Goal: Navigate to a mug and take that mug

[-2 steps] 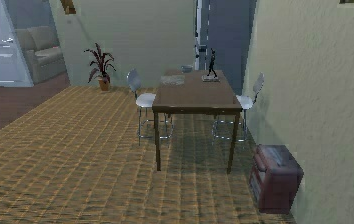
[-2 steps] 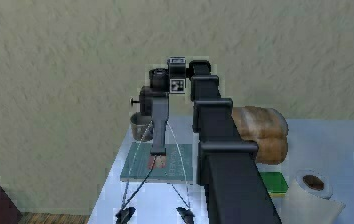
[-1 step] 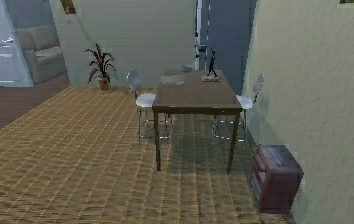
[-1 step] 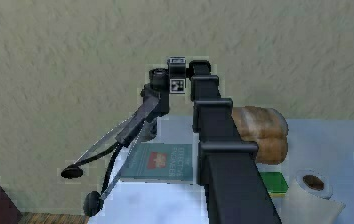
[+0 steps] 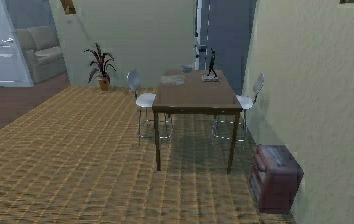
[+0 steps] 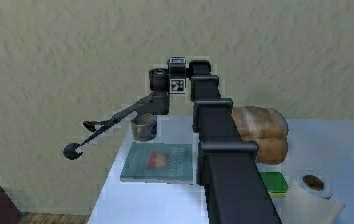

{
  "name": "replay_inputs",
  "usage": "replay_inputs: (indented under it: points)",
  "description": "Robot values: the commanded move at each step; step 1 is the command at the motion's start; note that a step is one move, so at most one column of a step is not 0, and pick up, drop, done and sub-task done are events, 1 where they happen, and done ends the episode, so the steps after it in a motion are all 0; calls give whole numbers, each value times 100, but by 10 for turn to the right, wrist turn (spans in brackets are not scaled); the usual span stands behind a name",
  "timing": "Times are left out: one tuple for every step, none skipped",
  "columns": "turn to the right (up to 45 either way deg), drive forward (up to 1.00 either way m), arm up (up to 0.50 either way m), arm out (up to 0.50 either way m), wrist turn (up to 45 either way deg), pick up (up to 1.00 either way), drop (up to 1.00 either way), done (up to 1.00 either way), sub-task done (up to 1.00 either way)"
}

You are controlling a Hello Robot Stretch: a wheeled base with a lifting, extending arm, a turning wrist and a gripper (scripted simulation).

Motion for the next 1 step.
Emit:
replay_inputs:
  points:
    - [0,0,0,0,450,0,0,0,0]
